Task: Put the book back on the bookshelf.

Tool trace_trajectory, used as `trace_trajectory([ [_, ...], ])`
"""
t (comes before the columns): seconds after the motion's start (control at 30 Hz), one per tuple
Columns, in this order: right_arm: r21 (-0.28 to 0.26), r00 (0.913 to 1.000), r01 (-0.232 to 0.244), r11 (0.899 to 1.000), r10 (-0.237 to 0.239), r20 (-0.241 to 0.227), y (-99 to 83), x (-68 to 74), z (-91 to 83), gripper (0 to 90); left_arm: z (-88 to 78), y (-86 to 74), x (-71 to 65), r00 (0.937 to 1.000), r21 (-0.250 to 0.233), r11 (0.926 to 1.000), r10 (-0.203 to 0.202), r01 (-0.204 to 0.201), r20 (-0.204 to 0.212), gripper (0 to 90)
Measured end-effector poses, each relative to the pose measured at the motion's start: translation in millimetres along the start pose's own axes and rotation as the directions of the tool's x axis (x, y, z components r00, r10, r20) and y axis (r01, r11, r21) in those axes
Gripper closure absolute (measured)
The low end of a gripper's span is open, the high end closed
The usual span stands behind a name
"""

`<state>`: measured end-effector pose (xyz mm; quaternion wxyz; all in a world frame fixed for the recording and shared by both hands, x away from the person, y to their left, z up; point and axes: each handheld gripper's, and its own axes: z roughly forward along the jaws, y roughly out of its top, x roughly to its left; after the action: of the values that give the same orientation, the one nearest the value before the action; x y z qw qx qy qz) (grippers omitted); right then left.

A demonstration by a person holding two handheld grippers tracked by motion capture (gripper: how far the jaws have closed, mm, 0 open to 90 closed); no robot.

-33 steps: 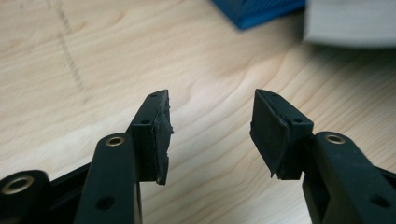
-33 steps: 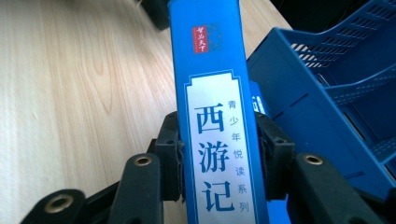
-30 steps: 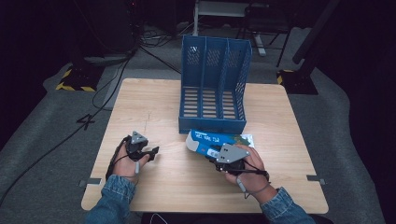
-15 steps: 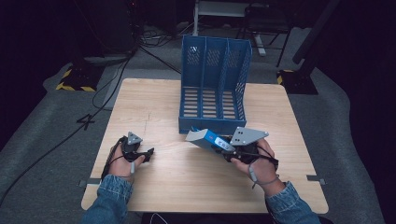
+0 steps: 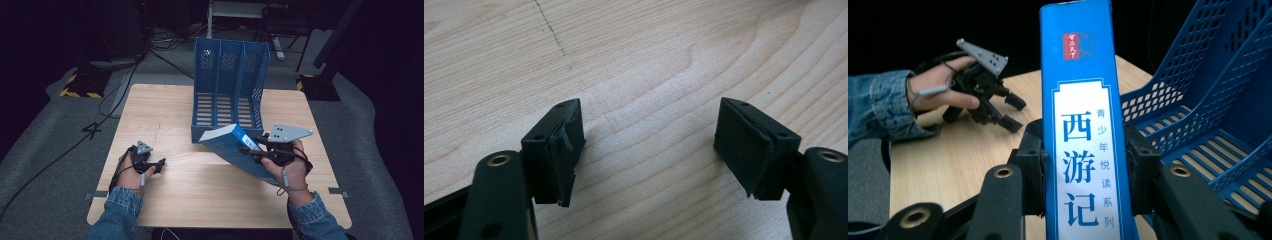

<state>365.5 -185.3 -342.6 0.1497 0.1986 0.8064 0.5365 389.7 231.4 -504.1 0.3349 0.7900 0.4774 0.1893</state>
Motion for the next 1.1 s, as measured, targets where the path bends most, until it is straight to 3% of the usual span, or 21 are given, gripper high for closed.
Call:
trace_trajectory([
  [0.3,-0.06,0.9984,-0.057,0.997,0.056,-0.004,3.7,-9.6,-9.3,61.7,0.9,0.9,-0.3,1.0,0.001,1.0,-0.004,0.004,-0.001,28.1],
  [0.53,-0.125,0.9899,-0.141,0.982,0.138,-0.03,7.4,-22.8,-17.9,61.8,1.4,1.4,-0.6,1.0,0.001,1.0,-0.005,0.005,0.0,28.1],
  [0.87,-0.154,0.9877,-0.155,0.976,0.156,-0.001,24.7,-34.2,-28.0,61.8,2.1,2.0,-0.7,1.0,0.001,1.0,-0.005,0.005,0.001,28.1],
  [1.1,-0.183,0.9872,-0.141,0.973,0.152,0.048,45.1,-43.7,-42.6,61.8,6.7,7.0,0.1,1.0,0.005,1.0,0.001,-0.001,0.006,27.2],
])
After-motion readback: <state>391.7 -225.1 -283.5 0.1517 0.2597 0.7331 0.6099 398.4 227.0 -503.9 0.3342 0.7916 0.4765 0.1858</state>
